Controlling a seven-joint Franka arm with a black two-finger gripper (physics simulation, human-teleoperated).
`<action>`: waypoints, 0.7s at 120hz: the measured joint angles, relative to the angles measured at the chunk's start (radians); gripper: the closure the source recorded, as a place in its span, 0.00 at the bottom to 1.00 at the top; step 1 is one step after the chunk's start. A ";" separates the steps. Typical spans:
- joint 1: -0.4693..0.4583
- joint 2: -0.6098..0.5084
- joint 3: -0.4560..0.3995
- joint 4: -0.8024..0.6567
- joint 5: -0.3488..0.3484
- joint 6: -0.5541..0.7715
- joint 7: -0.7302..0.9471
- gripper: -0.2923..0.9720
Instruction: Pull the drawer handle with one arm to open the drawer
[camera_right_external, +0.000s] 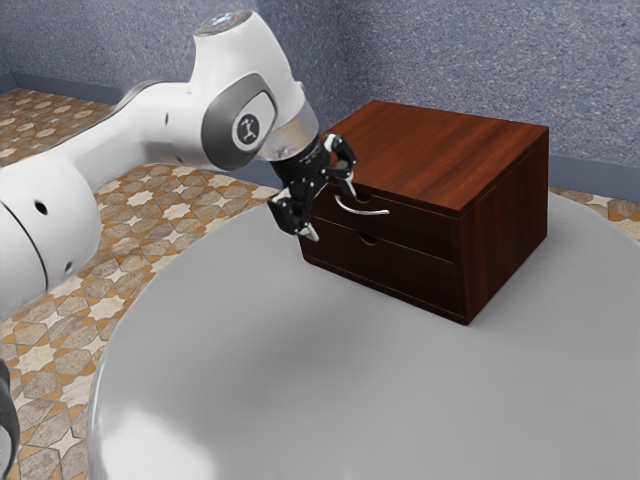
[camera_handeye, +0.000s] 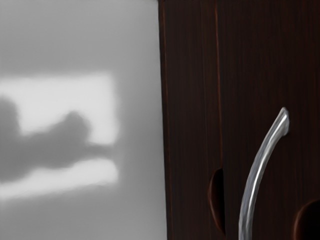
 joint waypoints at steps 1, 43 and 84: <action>0.001 0.000 0.000 0.000 0.000 0.000 0.001 0.23; 0.035 0.022 -0.027 0.011 -0.007 0.002 0.037 0.23; 0.040 0.036 -0.028 0.001 -0.019 0.009 0.063 0.29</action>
